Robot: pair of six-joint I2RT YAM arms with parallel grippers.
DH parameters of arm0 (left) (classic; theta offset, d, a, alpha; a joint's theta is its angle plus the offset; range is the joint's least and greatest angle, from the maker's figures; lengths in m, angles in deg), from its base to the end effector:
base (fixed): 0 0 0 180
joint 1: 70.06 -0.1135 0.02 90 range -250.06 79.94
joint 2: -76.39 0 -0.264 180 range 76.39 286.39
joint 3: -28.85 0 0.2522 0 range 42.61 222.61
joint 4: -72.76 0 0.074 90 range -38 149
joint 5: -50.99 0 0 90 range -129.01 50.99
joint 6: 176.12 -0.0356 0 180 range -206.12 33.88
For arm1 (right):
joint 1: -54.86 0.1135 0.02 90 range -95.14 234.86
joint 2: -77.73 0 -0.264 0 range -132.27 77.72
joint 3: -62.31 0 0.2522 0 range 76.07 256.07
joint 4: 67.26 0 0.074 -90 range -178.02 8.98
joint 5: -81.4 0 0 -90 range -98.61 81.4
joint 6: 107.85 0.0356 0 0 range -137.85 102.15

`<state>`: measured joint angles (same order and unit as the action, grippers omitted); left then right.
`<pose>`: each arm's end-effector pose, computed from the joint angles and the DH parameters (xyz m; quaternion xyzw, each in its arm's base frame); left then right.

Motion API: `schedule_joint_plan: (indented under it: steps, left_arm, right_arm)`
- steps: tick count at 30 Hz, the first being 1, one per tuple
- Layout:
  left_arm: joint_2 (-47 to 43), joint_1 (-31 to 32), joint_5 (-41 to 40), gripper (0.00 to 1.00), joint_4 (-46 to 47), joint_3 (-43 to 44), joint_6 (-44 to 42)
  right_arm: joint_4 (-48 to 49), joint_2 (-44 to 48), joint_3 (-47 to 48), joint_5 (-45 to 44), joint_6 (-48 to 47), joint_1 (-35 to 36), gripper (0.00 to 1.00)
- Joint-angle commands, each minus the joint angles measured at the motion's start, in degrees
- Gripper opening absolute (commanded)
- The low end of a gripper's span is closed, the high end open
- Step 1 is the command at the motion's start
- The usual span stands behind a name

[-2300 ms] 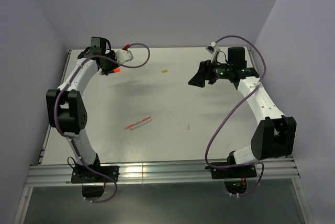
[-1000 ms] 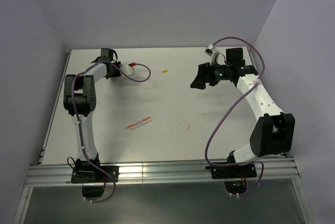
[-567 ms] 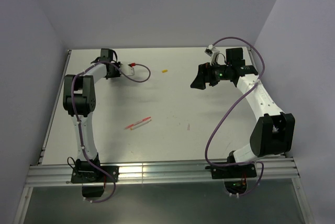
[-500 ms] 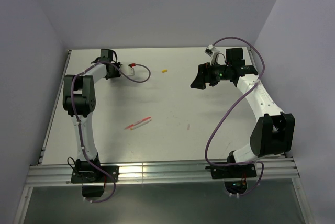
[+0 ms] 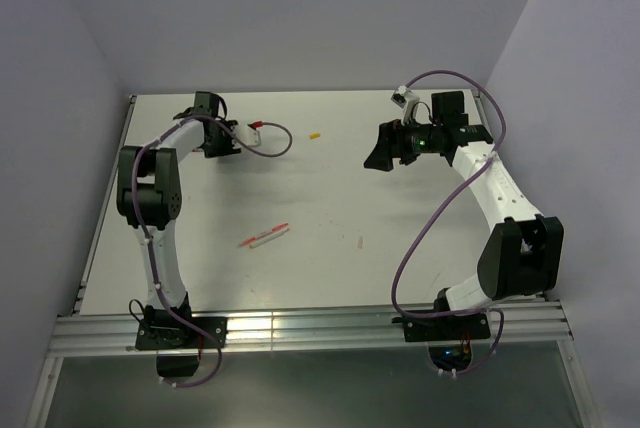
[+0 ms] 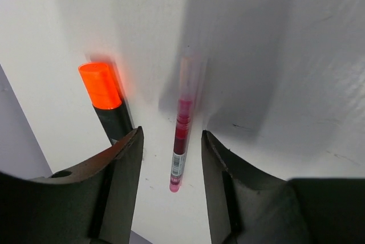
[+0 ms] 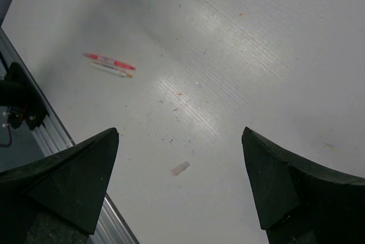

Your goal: Insert the pens into the pen caps

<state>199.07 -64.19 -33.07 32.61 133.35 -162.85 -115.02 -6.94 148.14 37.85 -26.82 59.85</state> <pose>0.4568 -0.0507 0.1639 0.6447 0.7125 0.1174 0.2509 0.3119 0.0531 0.3099 -0.2485 0.8298 0.3544 0.3523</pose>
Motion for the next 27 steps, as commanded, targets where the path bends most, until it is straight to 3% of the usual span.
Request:
schedule_joint_plan:
  steps: [1,10,14,21,27]
  left_arm:
    - [-4.9,0.37,4.34,0.5,-4.97,4.35,2.19]
    - [-2.89,5.2,12.52,0.52,-14.03,18.32,10.54]
    - [-0.69,7.4,16.56,0.53,-12.2,21.93,19.92]
    - [10.03,13.54,23.6,0.56,-11.84,36.25,40.33]
    - [14.08,16.01,25.7,0.6,-3.76,35.21,51.66]
  right_arm:
    - [0.34,1.87,1.58,0.13,-1.13,-0.25,0.96]
    - [0.25,1.78,2.11,-0.75,-0.7,-0.86,0.96]
    - [0.25,1.96,1.76,-0.58,-0.08,-2.18,0.96]
    - [0.07,2.13,0.79,0.3,1.33,-6.3,0.96]
    - [-0.45,2.57,-0.09,0.74,1.15,-8.42,0.96]
